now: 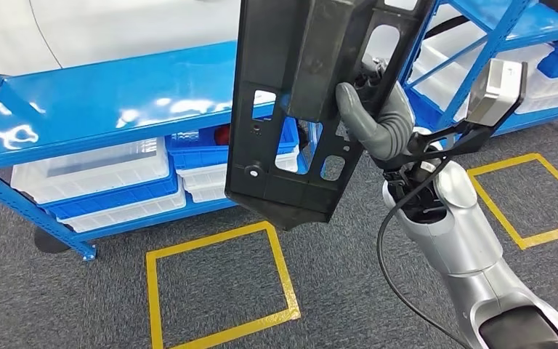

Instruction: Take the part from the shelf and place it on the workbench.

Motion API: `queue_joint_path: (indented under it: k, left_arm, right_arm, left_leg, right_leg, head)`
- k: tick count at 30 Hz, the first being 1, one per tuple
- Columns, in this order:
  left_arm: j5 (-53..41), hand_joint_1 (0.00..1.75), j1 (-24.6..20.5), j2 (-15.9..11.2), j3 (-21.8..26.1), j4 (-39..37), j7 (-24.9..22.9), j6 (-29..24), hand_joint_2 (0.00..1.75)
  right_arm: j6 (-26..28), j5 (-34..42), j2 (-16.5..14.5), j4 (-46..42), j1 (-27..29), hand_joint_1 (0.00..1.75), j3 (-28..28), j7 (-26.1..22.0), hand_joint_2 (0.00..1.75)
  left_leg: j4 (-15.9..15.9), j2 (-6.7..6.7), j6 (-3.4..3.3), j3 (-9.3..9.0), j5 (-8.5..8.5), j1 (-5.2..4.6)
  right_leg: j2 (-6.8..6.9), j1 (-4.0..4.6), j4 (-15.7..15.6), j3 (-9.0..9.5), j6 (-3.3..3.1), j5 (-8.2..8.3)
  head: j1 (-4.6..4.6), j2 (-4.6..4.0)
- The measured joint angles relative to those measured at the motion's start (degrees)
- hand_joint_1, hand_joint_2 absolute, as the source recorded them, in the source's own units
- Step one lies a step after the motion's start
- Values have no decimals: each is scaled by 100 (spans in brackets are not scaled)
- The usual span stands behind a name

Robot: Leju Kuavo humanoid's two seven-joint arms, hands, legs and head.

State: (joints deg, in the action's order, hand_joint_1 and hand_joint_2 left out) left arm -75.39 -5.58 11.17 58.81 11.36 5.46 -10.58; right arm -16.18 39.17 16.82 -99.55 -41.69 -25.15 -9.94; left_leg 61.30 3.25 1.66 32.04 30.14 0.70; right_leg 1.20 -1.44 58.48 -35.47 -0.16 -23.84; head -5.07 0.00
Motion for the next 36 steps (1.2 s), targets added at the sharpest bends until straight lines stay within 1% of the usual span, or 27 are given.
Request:
queue_joint_path:
  k: [2,3,4,5,6,7,8,10,11,12,13,15,17,18,19,20,21,23,24,25,26,28,30,32,34,35,36]
  left_arm:
    - [5,0,-1,0,1,-1,6,0,175]
    - [6,0,-9,0,1,0,8,-1,175]
    - [3,0,-20,0,1,0,9,-1,175]
    - [-2,0,-31,0,1,0,5,-2,175]
    - [-5,0,-35,0,0,1,-1,-2,175]
    - [-9,0,-28,-1,-1,0,-8,-2,175]
    - [-10,0,-14,-2,-1,-1,-14,-1,175]
    - [-17,0,14,-4,-2,-2,-24,1,175]
    - [-21,0,23,-4,-3,-2,-26,2,175]
    - [-25,0,24,-3,-5,-2,-28,5,175]
    - [-30,0,21,-1,-8,-2,-31,10,175]
    - [-49,0,19,9,-14,-4,-32,24,175]
    - [-66,0,27,15,-16,-6,-41,36,175]
    - [-67,0,31,14,-16,-6,-51,39,175]
    - [-66,0,33,13,-16,-6,-61,39,175]
    - [-63,0,33,11,-16,-6,-72,39,175]
    - [-56,0,32,11,-16,-5,-81,39,175]
    - [-32,0,30,13,-15,-5,-90,36,175]
    - [-18,0,31,13,-13,-5,-92,33,175]
    - [-6,0,31,12,-11,-6,-93,32,175]
    - [11,0,31,12,-8,-6,-99,31,175]
    - [50,0,32,12,0,-6,-131,32,175]
    - [81,0,37,12,15,-6,-185,29,175]
    - [97,0,35,13,37,-6,-234,28,175]
    - [98,0,17,12,51,-6,-265,33,175]
    - [89,0,9,12,55,-6,-277,39,175]
    - [74,0,9,11,58,-6,-287,46,175]
  right_arm:
    - [-20,8,1,2,-15,175,1,2,175]
    - [-27,11,1,4,-14,175,1,4,175]
    - [-27,15,1,5,-12,175,1,7,175]
    - [-27,19,1,6,-11,175,1,9,175]
    - [-24,22,1,6,-11,175,1,10,175]
    - [-19,24,1,6,-11,175,1,12,175]
    - [-10,25,2,6,-11,175,1,14,175]
    - [12,10,8,4,12,175,3,26,175]
    - [29,-3,20,1,42,175,9,30,175]
    - [47,-25,44,-6,87,175,22,30,175]
    - [64,-51,76,-21,145,175,41,19,175]
    - [83,-139,154,-61,262,175,98,-40,175]
    - [77,-288,228,-136,469,175,181,-166,175]
    - [71,-390,263,-188,628,175,229,-238,175]
    - [66,-499,298,-246,811,175,277,-302,175]
    - [62,-614,327,-304,980,175,318,-350,175]
    - [62,-733,350,-370,1134,175,355,-391,175]
    - [77,-979,381,-531,1392,175,427,-472,175]
    - [94,-1113,395,-630,1528,175,476,-518,175]
    - [114,-1241,413,-730,1679,175,538,-567,175]
    - [135,-1370,435,-832,1860,175,618,-622,175]
    - [151,-1599,500,-1062,2296,175,852,-739,175]
    - [98,-1812,544,-1343,2788,175,1171,-907,175]
    - [5,-2049,546,-1659,3323,175,1540,-1142,175]
    - [-50,-2352,512,-1975,3909,175,1876,-1393,175]
    - [-56,-2508,479,-2131,4226,175,2017,-1516,175]
    - [-56,-2641,442,-2280,4542,175,2139,-1630,175]
  left_leg:
    - [772,-212,10,345,387,9]
    - [1149,-250,8,520,518,9]
    - [1344,-263,2,615,536,8]
    - [1321,-271,-12,611,441,8]
    - [1071,-291,-31,504,249,8]
    - [671,-369,-57,335,13,10]
    - [286,-516,-85,178,-167,19]
    - [-185,-752,-115,4,-308,24]
    - [-231,-787,-128,-6,-293,18]
    - [-266,-736,-148,-13,-303,17]
    - [-293,-676,-185,-18,-330,21]
    - [-361,-540,-260,-40,-382,43]
    - [-380,-404,-299,-44,-394,30]
    - [-378,-337,-307,-42,-391,21]
    - [-377,-269,-313,-41,-385,12]
    - [-374,-201,-317,-42,-379,2]
    - [-372,-129,-317,-45,-370,-9]
    - [-370,5,-302,-66,-343,-40]
    - [-369,59,-284,-79,-327,-57]
    - [-369,104,-262,-93,-313,-71]
    - [-374,144,-237,-106,-301,-78]
    - [-383,200,-180,-134,-268,-75]
    - [-195,49,-125,-82,-94,-64]
    - [442,-180,-90,170,289,-51]
    - [1131,-250,-66,449,575,-46]
    - [1227,-258,-58,476,555,-42]
    - [1098,-269,-54,401,423,-32]
  right_leg:
    - [-109,14,-2,-20,-43,15]
    - [-173,26,1,-28,-51,19]
    - [-241,35,7,-33,-54,22]
    - [-313,42,14,-33,-55,24]
    - [-390,44,22,-30,-51,25]
    - [-468,43,30,-30,-44,26]
    - [-544,48,44,-43,-23,32]
    - [-680,36,61,-108,49,65]
    - [-746,25,52,-143,100,94]
    - [-809,12,31,-165,148,124]
    - [-790,7,25,-176,186,133]
    - [-536,30,234,-282,234,-11]
    - [-239,41,902,-593,266,-368]
    - [-190,37,1275,-764,282,-521]
    - [-170,31,1521,-871,291,-591]
    - [-157,26,1552,-873,292,-557]
    - [-127,26,1340,-746,281,-427]
    - [59,63,539,-284,215,-124]
    - [154,94,206,-100,168,-31]
    - [218,124,22,-1,123,-3]
    - [228,150,-29,18,82,-19]
    - [131,137,-62,28,24,-3]
    - [40,98,-122,61,-35,22]
    - [-46,83,-149,76,-72,30]
    - [-153,86,-143,78,-82,23]
    - [-225,84,-135,81,-79,19]
    - [-307,78,-124,84,-72,13]
  head:
    - [0,0]
    - [0,0]
    - [0,0]
    - [0,0]
    - [0,0]
    - [0,0]
    - [0,0]
    - [1,0]
    - [1,0]
    - [1,0]
    - [1,0]
    - [1,0]
    - [1,0]
    - [1,0]
    - [1,0]
    - [1,0]
    - [2,0]
    - [1,0]
    - [1,0]
    - [1,0]
    - [1,0]
    - [1,0]
    - [1,0]
    - [1,0]
    - [0,0]
    - [0,0]
    - [0,0]
